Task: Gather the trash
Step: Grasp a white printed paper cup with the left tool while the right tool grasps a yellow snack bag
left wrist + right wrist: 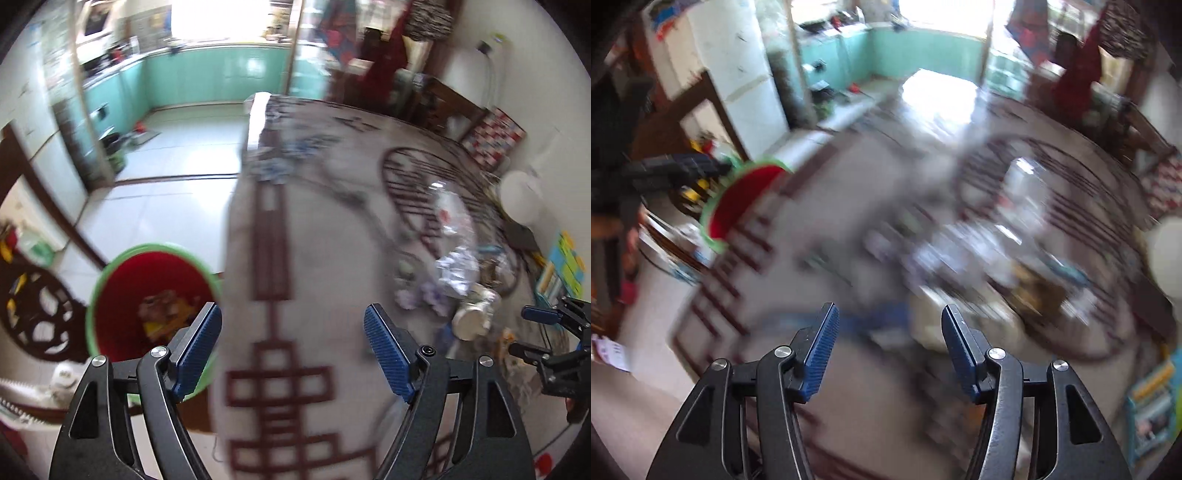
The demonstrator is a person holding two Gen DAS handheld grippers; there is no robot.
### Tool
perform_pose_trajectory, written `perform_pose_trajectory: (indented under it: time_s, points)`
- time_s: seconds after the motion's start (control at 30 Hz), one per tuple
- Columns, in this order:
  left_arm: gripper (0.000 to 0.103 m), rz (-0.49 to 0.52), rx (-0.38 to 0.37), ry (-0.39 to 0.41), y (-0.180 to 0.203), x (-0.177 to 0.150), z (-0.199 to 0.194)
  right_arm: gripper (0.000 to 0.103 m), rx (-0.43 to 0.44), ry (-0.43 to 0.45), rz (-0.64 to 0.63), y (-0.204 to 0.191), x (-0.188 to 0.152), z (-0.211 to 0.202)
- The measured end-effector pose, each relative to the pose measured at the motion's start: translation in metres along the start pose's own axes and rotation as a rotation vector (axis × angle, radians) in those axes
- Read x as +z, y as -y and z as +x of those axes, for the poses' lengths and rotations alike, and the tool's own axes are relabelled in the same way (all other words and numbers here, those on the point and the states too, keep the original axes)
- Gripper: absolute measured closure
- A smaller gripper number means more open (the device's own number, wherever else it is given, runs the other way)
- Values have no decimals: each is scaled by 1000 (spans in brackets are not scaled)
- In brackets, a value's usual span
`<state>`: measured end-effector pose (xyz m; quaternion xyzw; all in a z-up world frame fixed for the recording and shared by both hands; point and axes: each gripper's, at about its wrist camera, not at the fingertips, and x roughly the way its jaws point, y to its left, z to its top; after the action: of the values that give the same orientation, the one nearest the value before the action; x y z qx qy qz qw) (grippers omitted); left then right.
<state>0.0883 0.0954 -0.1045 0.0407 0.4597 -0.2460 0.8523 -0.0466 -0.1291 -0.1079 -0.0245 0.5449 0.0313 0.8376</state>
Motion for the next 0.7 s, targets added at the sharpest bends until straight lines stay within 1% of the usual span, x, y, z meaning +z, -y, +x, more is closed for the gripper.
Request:
perform_pose_trajectory:
  time_s: [0.07, 0.13, 0.2, 0.27, 0.3, 0.33, 0.37, 0.4, 0.43, 0.57, 0.63, 0.7]
  points:
    - [23, 66, -57, 0, 35, 3, 5, 46, -37, -53, 18, 28, -23, 2]
    - [23, 130, -104, -7, 66, 4, 9, 46, -74, -127, 0, 48, -45, 11]
    - [23, 209, -143, -16, 98, 2, 13, 46, -101, -176, -53, 53, -59, 25]
    - [22, 302, -168, -31, 131, -2, 19, 47, -116, -198, -105, 56, -71, 35]
    - [22, 335, -175, -40, 143, -4, 22, 54, -112, -204, -114, 58, -76, 38]
    - [22, 380, -178, -53, 159, -7, 27, 65, -92, -210, -114, 60, -80, 43]
    - [22, 408, -175, -61, 170, -8, 30, 80, -73, -208, -94, 64, -83, 47]
    - [22, 437, -169, -70, 181, -10, 36, 84, -61, -191, -64, 69, -83, 48]
    - [22, 461, -169, -78, 192, -11, 41, 86, -46, -169, -24, 79, -84, 45]
    - [22, 496, -158, -131, 220, -14, 67, 87, 6, -44, 210, 136, -81, 24]
    - [22, 509, -162, -169, 228, -18, 78, 87, 13, 11, 288, 158, -79, 12]
    - [22, 534, -156, -199, 236, -23, 88, 87, 13, 61, 338, 178, -75, 1]
